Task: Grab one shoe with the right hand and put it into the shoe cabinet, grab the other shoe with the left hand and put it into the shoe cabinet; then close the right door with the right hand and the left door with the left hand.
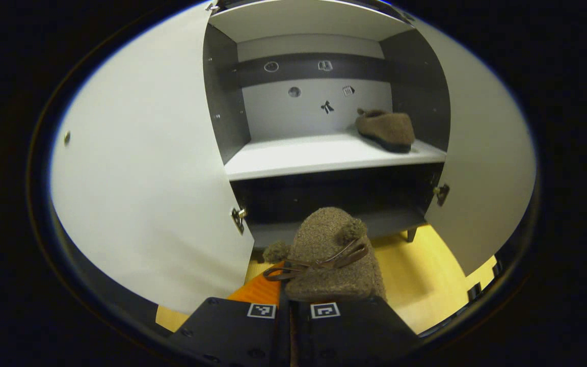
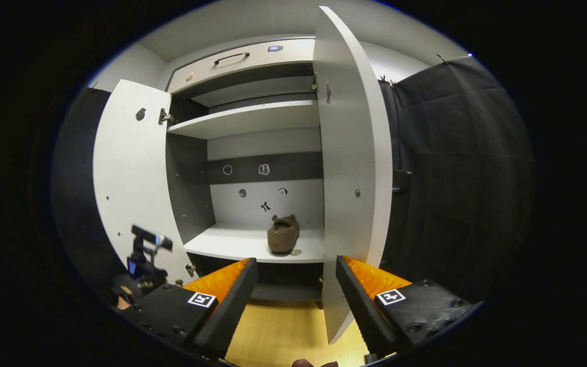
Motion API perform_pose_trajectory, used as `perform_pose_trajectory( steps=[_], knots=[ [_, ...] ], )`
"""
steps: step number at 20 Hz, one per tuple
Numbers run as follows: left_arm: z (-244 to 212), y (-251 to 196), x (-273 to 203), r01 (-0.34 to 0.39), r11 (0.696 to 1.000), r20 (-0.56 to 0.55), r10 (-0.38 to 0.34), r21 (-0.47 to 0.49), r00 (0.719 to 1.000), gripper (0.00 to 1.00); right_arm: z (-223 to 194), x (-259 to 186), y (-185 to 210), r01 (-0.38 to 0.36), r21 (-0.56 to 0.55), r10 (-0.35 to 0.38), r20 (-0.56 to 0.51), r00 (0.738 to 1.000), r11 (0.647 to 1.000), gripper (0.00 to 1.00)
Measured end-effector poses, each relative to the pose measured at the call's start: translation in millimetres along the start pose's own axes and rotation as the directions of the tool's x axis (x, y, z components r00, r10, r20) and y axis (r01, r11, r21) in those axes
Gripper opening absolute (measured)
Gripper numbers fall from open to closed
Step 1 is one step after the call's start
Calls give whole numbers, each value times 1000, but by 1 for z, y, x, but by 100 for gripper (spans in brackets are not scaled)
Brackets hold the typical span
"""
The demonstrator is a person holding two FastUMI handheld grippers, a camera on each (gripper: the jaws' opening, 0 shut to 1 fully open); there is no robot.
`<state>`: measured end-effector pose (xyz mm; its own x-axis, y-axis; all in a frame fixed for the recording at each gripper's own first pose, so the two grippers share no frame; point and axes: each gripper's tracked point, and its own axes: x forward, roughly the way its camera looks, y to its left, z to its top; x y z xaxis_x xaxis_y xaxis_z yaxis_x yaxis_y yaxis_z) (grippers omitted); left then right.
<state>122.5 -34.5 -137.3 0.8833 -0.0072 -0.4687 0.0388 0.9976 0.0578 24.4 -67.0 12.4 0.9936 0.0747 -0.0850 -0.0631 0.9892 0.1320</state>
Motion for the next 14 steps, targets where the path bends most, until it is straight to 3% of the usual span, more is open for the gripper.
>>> perform_pose_trajectory(
  steps=[6,9,10,11,14],
  knots=[
    [106,6,23,-15,999,59,17,-37,998,11,4,-15,-14,-14,1,14,8,1000,1000,96],
    [157,4,55,-34,999,103,35,-5,994,10,2,-27,-31,-17,6,17,4,1000,1000,96],
    [169,2,64,-37,999,109,37,2,993,10,2,-31,-38,-11,1,11,6,1000,1000,92],
    [184,0,75,-40,999,113,38,12,993,11,2,-35,-45,1,-2,-1,7,1000,1000,96],
    [218,-3,114,-66,997,113,60,46,992,11,-1,-39,-69,40,5,-40,5,999,999,96]
  ],
)
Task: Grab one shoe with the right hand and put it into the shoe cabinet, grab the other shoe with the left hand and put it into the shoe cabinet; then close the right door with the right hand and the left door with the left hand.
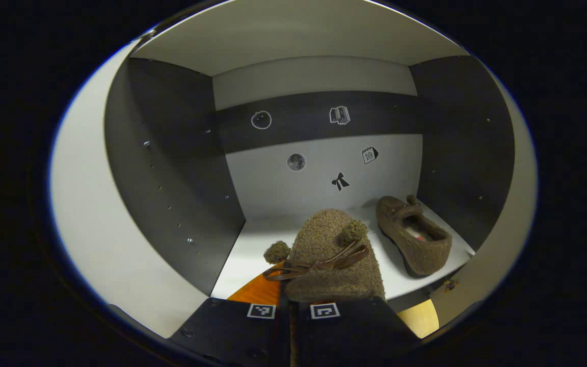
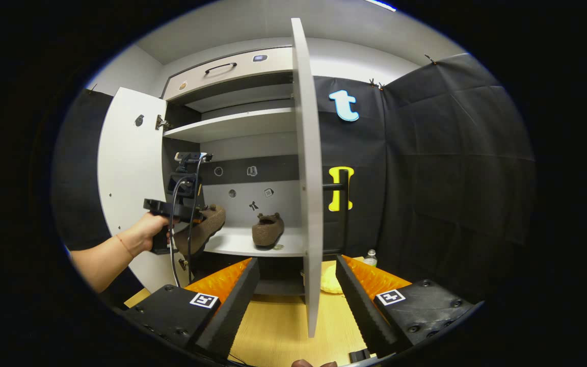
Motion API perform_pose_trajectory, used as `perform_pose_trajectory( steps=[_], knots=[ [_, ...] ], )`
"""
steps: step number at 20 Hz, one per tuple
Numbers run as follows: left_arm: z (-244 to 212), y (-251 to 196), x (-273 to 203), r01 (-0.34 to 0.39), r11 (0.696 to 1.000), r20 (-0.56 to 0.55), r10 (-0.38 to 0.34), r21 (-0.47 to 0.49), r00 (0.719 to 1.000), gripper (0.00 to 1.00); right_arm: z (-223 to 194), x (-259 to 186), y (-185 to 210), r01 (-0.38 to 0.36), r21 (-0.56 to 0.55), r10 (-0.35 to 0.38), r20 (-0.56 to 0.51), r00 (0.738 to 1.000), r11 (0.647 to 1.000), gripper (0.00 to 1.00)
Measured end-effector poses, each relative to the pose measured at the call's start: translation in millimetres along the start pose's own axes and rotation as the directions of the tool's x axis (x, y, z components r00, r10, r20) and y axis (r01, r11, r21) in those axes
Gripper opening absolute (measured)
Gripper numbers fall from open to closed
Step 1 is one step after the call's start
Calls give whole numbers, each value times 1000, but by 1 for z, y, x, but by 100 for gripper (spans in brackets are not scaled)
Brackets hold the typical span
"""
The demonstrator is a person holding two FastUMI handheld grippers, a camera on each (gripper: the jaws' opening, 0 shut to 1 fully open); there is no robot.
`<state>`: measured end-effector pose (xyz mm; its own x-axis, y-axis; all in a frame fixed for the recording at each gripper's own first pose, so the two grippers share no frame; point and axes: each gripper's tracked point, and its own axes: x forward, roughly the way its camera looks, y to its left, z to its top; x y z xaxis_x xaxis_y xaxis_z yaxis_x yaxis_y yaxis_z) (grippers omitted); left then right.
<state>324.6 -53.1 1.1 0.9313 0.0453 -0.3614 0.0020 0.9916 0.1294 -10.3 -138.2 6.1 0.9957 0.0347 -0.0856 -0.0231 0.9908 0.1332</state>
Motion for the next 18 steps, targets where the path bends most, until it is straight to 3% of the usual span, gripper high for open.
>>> perform_pose_trajectory(
  steps=[9,18],
  knots=[
    [14,-9,111,-57,996,-117,65,71,991,10,-7,0,-66,111,18,-110,-38,993,994,98],
    [-17,-18,147,-61,995,-218,76,77,973,10,-8,6,-94,153,29,-152,-46,987,988,98]
  ],
)
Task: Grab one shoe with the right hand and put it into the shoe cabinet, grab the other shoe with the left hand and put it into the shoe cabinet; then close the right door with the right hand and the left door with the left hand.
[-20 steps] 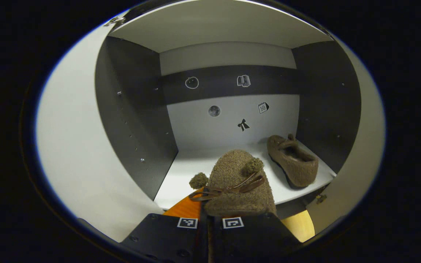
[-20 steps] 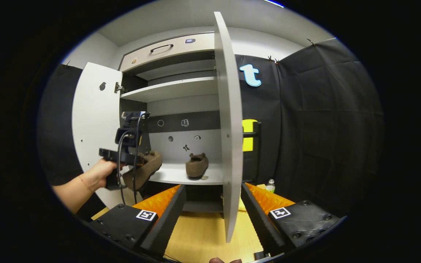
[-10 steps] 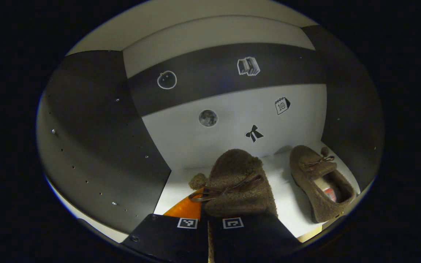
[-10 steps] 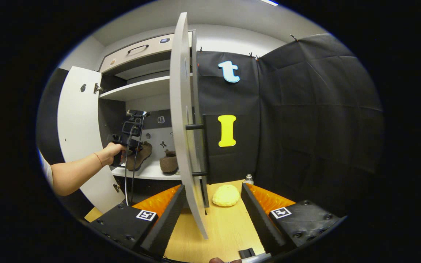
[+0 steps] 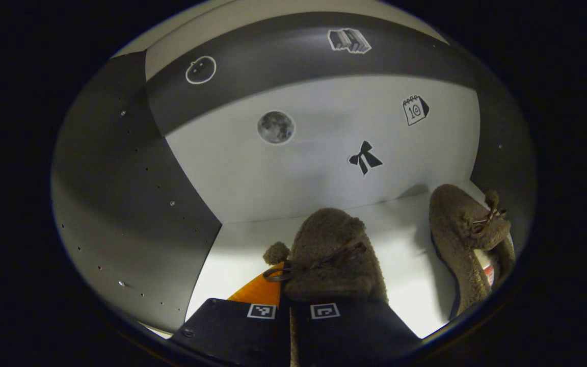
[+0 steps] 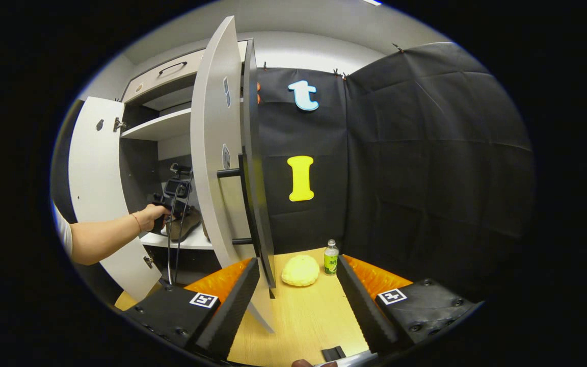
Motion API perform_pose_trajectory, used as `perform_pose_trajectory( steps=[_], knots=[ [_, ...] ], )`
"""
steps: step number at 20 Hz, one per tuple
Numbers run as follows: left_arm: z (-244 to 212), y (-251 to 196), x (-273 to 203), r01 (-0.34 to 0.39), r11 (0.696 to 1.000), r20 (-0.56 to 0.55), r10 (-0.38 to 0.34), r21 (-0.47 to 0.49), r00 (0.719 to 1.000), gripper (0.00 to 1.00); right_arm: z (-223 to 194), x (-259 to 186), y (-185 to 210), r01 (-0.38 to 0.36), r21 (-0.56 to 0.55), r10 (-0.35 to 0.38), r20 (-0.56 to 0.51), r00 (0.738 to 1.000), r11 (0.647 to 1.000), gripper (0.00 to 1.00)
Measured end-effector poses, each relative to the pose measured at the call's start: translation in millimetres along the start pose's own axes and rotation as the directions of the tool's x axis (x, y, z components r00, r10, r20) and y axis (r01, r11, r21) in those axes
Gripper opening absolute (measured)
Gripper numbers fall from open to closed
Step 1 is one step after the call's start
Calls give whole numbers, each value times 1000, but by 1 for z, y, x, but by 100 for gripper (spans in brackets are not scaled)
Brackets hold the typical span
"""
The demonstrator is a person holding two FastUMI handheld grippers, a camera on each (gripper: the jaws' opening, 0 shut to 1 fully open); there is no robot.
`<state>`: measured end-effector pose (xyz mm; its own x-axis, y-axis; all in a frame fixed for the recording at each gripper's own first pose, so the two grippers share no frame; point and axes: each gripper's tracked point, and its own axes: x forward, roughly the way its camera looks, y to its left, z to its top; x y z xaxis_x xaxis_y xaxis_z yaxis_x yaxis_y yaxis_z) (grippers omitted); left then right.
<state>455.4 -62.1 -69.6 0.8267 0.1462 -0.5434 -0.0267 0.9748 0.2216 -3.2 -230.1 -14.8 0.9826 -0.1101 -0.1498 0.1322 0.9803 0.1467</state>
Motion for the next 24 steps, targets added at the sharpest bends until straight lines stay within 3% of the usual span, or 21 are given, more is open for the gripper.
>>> perform_pose_trajectory(
  steps=[5,9,10,13,14,16,21,22,24],
  knots=[
    [-1,2,-11,-1,999,-14,2,36,1000,15,1,3,0,-4,9,4,-1,1000,1000,98],
    [5,10,-32,-12,997,37,9,80,999,41,3,2,-1,0,18,0,7,1000,1000,98],
    [6,12,-38,-13,997,52,9,79,999,58,4,1,0,0,21,0,8,1000,1000,98],
    [8,11,-63,36,999,107,-40,38,993,70,3,1,-1,4,22,-4,4,1000,1000,98],
    [8,10,-71,53,998,129,-57,32,990,83,4,1,-2,5,25,-5,5,1000,1000,98],
    [6,13,-89,56,998,164,-62,37,984,91,6,2,-2,4,34,-4,7,1000,999,98],
    [9,16,-156,102,995,310,-104,21,945,95,15,8,-6,12,33,-13,19,1000,999,98],
    [8,19,-171,105,994,339,-105,19,935,91,16,11,-7,15,30,-16,20,1000,999,98],
    [5,25,-202,113,994,391,-107,7,914,96,19,16,-8,15,35,-16,20,1000,999,98]
  ],
)
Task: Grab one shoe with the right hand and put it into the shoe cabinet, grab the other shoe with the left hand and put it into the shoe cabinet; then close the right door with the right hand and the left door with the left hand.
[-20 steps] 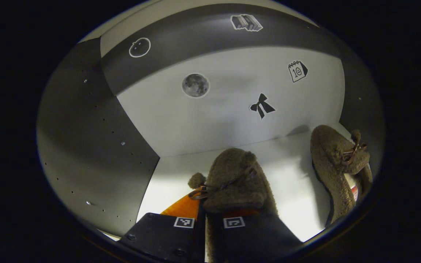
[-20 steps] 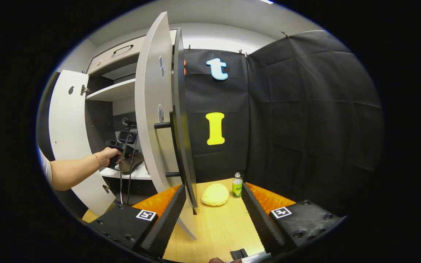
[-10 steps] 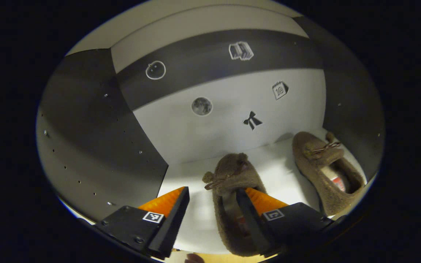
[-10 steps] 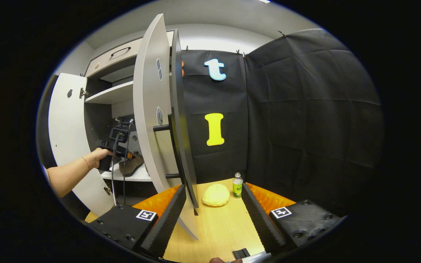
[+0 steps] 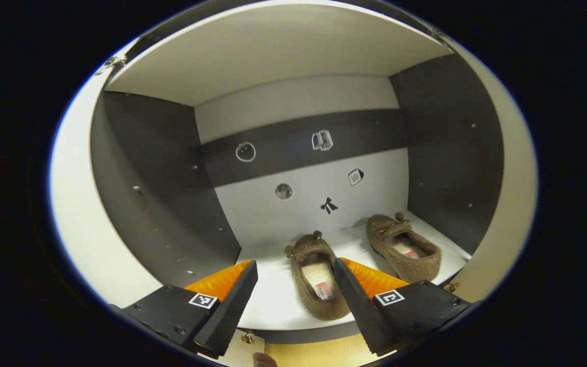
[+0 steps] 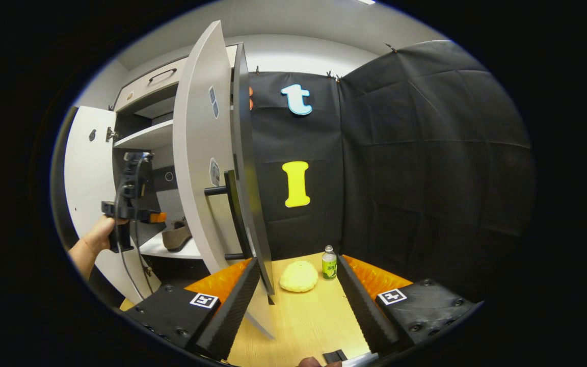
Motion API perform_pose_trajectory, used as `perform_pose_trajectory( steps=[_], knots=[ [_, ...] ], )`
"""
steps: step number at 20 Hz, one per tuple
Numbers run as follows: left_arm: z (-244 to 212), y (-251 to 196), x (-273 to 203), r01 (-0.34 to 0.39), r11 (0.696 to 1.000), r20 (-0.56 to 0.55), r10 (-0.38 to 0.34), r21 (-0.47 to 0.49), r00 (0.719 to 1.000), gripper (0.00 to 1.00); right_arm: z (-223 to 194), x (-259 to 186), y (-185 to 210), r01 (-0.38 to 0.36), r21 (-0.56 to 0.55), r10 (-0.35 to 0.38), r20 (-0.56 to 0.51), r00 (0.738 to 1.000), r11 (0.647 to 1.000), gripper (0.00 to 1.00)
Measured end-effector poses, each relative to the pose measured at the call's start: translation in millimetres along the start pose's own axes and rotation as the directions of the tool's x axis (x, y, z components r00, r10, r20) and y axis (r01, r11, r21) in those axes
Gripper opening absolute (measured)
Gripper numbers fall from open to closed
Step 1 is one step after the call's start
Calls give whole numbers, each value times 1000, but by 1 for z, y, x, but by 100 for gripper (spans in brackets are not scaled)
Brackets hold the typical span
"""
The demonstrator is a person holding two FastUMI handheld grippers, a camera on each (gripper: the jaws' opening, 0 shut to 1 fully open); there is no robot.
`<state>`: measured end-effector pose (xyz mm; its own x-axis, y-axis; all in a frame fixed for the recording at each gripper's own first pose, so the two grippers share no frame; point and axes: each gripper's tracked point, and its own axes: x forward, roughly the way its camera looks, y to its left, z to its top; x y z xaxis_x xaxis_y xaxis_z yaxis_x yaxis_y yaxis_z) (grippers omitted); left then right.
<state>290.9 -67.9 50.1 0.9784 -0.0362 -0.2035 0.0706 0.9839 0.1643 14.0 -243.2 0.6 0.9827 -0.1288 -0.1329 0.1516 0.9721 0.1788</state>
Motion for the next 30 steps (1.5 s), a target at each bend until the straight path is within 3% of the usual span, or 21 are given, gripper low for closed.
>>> perform_pose_trajectory(
  steps=[3,4,5,7,13,19,25,30],
  knots=[
    [14,1,-46,22,999,83,-19,-34,996,100,6,12,-2,6,13,-6,0,1000,1000,98],
    [16,4,-63,23,999,107,-18,-49,994,96,9,16,-2,7,28,-7,2,1000,1000,98],
    [16,6,-77,28,998,120,-21,-57,993,93,12,21,-2,8,35,-8,7,1000,999,98],
    [16,7,-104,34,997,144,-23,-69,989,100,17,30,-6,19,23,-20,23,1000,1000,97],
    [-1,14,-179,49,986,182,-19,-162,983,97,26,54,-10,11,72,-14,34,999,997,97],
    [-28,41,-230,33,983,194,3,-182,981,96,31,60,-2,-3,118,-3,56,998,993,98],
    [-51,66,-269,20,985,211,16,-169,977,97,39,56,4,55,36,-58,95,994,998,98],
    [-78,85,-284,34,975,177,6,-219,984,97,37,48,25,72,-1,-72,103,992,997,98]
  ],
)
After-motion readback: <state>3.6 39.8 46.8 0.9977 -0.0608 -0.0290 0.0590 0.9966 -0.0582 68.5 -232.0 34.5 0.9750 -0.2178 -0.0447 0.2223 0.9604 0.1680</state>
